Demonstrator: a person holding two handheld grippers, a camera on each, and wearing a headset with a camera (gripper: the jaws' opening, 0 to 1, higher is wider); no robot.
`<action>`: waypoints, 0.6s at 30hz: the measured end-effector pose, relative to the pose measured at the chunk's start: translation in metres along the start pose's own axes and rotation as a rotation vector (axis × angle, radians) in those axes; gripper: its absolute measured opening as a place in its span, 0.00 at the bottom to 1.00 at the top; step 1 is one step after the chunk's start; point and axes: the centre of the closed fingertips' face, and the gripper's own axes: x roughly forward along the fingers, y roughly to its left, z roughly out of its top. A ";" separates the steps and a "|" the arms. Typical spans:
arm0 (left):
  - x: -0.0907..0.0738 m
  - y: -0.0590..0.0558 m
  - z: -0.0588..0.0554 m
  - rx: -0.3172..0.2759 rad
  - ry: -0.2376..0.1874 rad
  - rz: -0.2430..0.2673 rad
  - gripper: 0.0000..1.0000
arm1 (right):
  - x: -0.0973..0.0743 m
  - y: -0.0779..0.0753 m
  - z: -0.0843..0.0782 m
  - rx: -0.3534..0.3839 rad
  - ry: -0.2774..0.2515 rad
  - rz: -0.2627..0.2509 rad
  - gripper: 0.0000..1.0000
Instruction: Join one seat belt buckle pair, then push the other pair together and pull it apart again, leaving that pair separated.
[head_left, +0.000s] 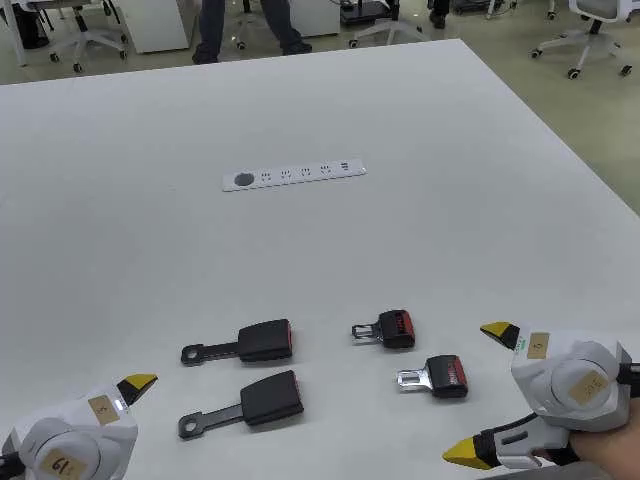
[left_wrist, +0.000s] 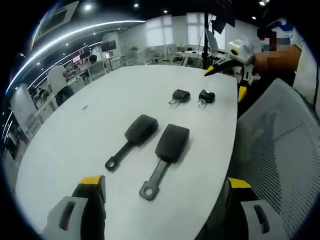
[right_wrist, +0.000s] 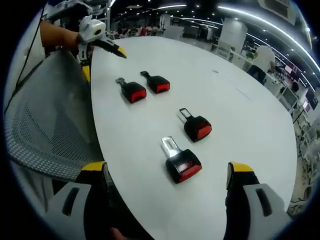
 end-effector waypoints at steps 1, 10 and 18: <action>0.000 -0.001 0.001 -0.001 -0.002 -0.002 1.00 | 0.000 0.001 0.000 -0.001 0.003 0.005 1.00; 0.002 -0.002 -0.004 -0.001 0.034 -0.006 1.00 | -0.002 0.000 0.001 0.011 -0.009 -0.016 0.99; 0.002 -0.002 0.000 0.010 0.026 -0.010 1.00 | -0.001 0.001 -0.002 0.006 -0.009 -0.020 0.98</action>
